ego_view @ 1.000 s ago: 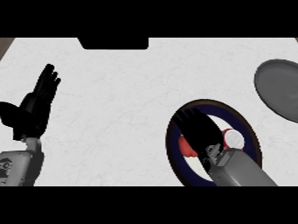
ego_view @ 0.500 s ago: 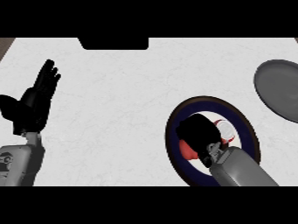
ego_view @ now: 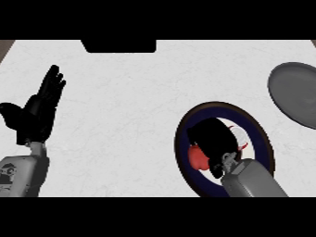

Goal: Pick the bell pepper from the plate and place it in the pan

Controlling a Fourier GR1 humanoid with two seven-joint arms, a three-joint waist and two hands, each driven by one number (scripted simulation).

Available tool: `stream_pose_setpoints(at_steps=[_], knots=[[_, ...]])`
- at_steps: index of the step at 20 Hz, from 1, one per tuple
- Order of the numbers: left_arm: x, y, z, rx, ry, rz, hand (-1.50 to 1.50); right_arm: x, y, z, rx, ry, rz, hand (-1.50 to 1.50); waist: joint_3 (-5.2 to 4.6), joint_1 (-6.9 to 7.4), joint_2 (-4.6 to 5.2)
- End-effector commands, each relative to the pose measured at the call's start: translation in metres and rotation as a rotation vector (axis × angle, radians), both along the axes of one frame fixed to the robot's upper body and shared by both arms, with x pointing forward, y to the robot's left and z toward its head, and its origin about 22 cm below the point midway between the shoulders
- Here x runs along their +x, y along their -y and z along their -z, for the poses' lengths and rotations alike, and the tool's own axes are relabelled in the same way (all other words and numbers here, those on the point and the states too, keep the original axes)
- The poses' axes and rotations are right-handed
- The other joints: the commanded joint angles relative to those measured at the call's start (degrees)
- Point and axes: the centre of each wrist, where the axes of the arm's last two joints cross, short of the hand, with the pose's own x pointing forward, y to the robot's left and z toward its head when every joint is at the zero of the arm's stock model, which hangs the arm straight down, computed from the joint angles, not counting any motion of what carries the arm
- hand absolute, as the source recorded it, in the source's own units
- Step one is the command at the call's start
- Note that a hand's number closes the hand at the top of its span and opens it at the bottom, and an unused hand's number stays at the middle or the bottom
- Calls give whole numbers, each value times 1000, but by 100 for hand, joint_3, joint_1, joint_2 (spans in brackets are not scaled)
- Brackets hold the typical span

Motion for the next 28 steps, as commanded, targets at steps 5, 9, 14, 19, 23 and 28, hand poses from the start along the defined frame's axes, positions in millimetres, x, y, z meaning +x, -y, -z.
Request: stream_pose_setpoints(at_steps=[5,9,14,19,23,28], knots=[[0,-6,-2,-8,-14,-12,0,-10,-4,-36,284,301,420,150,3,-51,-14],[-11,-20,0,-1,0,-14,0,-33,8,-65,391,487,449,150,1,-40,-21],[-1,-9,8,1,0,-18,0,-42,35,-105,456,620,539,150,0,-37,10],[1,1,12,13,8,8,0,-21,73,-115,632,657,615,150,4,-2,28],[11,15,-6,-10,17,-13,0,-9,99,-124,788,673,717,150,7,5,25],[8,-17,-1,-11,9,-14,0,16,192,-118,739,746,783,150,5,20,35]])
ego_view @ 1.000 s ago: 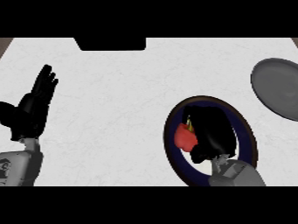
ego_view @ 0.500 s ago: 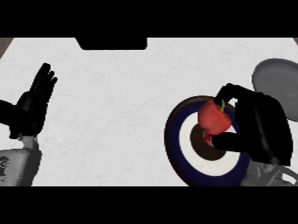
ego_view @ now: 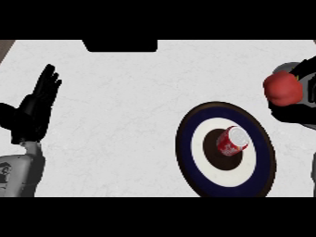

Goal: Pick the bell pepper from the plate and place it in the pan

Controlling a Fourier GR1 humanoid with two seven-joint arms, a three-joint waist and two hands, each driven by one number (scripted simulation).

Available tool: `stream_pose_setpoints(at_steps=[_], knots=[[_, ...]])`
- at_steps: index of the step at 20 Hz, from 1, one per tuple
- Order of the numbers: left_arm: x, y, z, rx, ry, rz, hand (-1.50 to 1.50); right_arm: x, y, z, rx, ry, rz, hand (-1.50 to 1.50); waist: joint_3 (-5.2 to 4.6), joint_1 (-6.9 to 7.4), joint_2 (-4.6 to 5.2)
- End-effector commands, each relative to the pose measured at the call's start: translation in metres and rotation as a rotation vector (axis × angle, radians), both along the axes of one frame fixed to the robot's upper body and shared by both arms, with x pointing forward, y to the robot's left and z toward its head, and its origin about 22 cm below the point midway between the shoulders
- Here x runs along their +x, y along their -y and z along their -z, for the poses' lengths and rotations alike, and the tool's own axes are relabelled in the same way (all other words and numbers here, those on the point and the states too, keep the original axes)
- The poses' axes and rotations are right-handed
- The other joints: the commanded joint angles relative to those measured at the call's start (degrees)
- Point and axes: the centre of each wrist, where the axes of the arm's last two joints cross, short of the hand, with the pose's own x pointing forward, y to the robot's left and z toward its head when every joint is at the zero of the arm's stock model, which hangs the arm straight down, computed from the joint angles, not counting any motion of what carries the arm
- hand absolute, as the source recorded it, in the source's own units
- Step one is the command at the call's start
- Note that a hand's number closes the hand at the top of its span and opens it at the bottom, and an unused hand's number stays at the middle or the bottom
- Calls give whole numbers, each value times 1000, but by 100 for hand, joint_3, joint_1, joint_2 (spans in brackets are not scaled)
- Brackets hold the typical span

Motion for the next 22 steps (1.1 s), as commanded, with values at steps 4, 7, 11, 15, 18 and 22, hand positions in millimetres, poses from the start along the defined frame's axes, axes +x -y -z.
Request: stream_pose_setpoints(at_steps=[4,7,11,15,18,22], knots=[[5,15,-1,5,-23,18,0,41,104,13,-18,28,125,150,5,63,31],[-2,8,-2,-2,3,22,0,36,142,44,-127,-12,148,150,7,96,40],[7,6,-11,-13,10,33,0,50,179,50,-207,-18,222,150,10,168,70],[1,24,-5,-9,10,54,0,63,198,63,-194,-12,260,150,26,331,124],[-2,4,-5,6,22,59,0,64,195,98,-172,-9,278,150,25,332,112],[7,14,-12,10,34,56,0,68,201,95,30,30,241,150,46,344,143]])
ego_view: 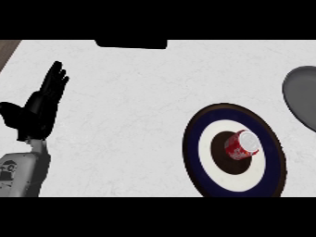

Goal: Pick the bell pepper from the plate and place it in the pan

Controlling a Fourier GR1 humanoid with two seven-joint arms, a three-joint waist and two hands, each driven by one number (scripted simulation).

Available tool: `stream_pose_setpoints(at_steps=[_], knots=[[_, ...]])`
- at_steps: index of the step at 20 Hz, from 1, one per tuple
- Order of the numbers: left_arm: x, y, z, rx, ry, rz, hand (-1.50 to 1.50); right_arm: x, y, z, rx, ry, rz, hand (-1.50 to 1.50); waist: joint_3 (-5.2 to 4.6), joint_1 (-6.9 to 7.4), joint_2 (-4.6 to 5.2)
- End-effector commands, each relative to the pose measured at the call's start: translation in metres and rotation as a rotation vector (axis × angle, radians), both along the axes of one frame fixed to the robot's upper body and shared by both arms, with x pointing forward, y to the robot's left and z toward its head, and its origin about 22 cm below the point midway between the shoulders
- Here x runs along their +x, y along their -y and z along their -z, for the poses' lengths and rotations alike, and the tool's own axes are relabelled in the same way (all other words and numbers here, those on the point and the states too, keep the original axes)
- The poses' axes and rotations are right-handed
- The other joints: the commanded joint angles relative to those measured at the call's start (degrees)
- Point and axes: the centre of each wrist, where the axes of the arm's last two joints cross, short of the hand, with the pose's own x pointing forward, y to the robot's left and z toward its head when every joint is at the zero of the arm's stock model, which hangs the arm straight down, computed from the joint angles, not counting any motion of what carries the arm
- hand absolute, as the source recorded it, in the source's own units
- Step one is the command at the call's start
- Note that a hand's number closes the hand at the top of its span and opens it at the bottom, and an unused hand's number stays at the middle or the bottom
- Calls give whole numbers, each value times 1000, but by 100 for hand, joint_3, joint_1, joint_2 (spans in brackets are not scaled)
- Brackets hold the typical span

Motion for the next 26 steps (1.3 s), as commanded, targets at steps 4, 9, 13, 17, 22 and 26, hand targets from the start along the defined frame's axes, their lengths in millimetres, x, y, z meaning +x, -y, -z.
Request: stream_pose_setpoints(at_steps=[4,9,13,17,22,26], knots=[[-3,4,10,-13,-7,13,0,-8,6,39,308,-165,-87,-150,8,57,32],[1,14,-7,-6,-2,17,0,-9,12,36,381,-176,-153,-150,13,84,15],[5,24,3,-9,7,6,0,-12,10,46,376,-27,-169,-150,16,0,36],[3,7,-10,-7,-1,5,0,-20,26,35,448,168,-159,-150,7,-98,-37],[-1,3,3,6,-11,-30,0,-56,54,47,603,227,-206,-150,-13,-228,-85],[-12,-14,18,3,-28,-80,0,-86,81,42,711,239,-342,-150,-33,-371,-148]])
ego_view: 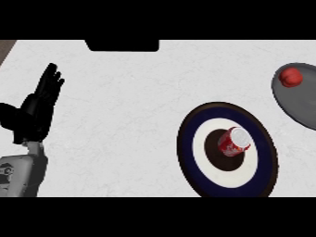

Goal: Pick the bell pepper from the plate and place it in the pan

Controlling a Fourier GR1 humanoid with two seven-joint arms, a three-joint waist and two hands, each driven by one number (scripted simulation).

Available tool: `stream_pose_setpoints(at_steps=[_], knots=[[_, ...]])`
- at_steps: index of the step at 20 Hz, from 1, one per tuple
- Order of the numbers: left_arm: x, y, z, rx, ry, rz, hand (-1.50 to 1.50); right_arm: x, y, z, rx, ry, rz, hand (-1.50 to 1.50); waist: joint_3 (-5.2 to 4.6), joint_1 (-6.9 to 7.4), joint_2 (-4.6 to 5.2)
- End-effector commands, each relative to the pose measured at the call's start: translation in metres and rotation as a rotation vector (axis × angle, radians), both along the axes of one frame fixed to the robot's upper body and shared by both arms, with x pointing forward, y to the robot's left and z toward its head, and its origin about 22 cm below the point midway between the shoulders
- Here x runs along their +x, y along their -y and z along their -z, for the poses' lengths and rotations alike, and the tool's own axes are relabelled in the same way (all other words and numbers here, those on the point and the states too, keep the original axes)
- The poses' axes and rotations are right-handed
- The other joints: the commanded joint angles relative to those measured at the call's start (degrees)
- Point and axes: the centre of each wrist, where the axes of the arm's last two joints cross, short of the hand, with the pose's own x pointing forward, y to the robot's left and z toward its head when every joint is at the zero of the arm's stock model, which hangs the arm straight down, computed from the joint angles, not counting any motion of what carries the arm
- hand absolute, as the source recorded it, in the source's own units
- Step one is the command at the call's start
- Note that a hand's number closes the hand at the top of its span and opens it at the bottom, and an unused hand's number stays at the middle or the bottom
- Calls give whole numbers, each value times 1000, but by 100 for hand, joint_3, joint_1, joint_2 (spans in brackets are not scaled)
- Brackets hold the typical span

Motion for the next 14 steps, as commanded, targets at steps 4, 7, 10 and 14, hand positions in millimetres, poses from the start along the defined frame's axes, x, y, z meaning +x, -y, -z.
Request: stream_pose_setpoints(at_steps=[4,7,10,14], knots=[[-12,0,9,8,-24,-41,0,-64,39,9,100,85,-134,-150,-26,-179,-81],[-3,-13,9,0,-25,-24,0,-91,59,-4,83,107,-147,-150,-34,-225,-79],[-10,-15,5,2,-34,-29,0,-113,72,-17,77,92,-150,-150,-44,-271,-104],[-17,3,-4,-7,-28,-25,0,-137,71,-7,70,39,-145,-150,-42,-233,-106]])
